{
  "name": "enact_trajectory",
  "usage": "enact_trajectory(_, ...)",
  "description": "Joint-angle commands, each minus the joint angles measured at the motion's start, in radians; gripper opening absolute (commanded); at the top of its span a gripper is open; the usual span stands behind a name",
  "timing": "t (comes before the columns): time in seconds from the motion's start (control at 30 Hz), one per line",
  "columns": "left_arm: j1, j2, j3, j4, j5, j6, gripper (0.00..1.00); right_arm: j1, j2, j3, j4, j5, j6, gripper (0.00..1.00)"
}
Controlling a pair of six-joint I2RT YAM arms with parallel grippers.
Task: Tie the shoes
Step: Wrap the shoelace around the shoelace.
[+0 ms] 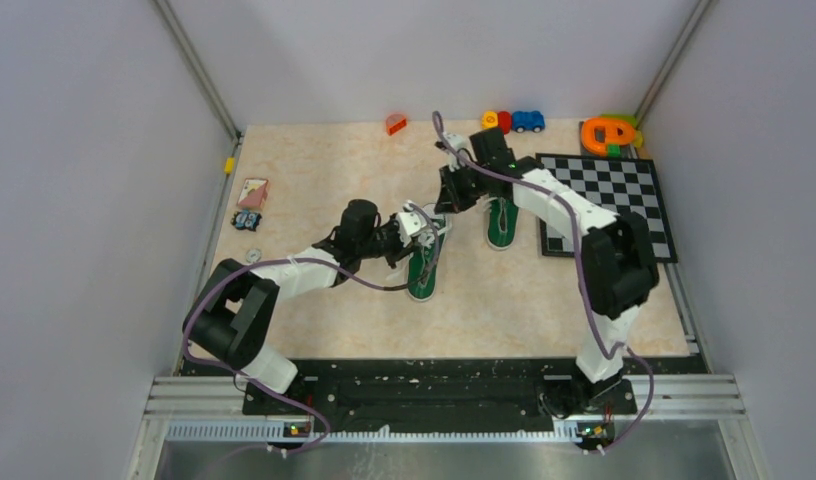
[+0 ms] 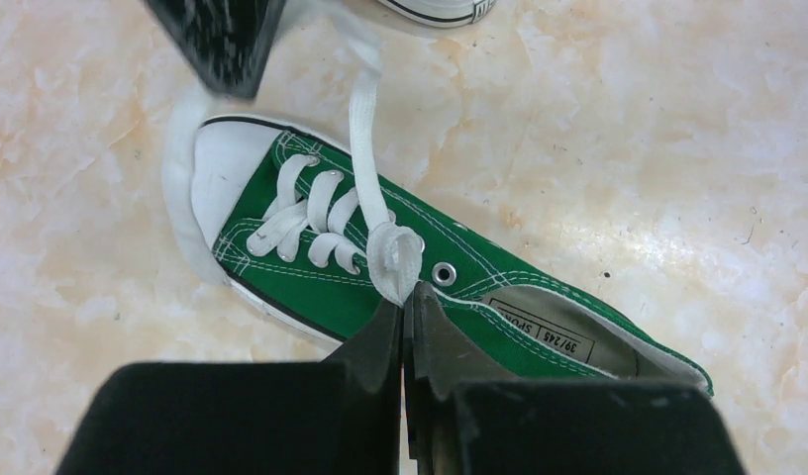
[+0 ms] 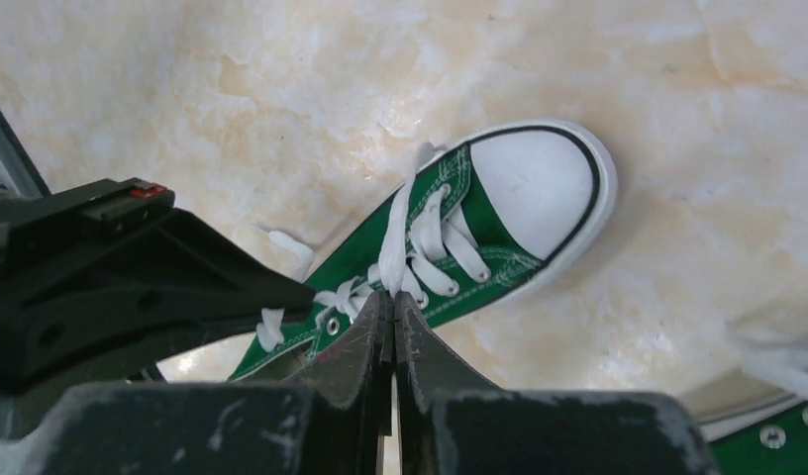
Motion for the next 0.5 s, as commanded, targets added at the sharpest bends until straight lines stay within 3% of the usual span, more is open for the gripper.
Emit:
enact_trajectory(0.0,0.004,-0.022,0.050,-0.028,0.017,0.043,0.00,-0.045,-0.166,-0.213,0.364,-0.045,0.242,0.00)
enact_trajectory(0.13,0.003,0.003,0.107,-0.096,0.036,0.084,0.00,-0.080,-0.197,-0.280,0.482,-0.050,0.342,0.00)
enact_trajectory(0.37,0.003,0.020,0.122,-0.120,0.029,0.096,0.00,-0.079,-0.040,-0.092,0.465,-0.113,0.412,0.00)
enact_trajectory(0.47,0.003,0.027,0.120,-0.120,0.025,0.095,0.00,-0.074,0.011,-0.037,0.427,-0.108,0.418,0.14)
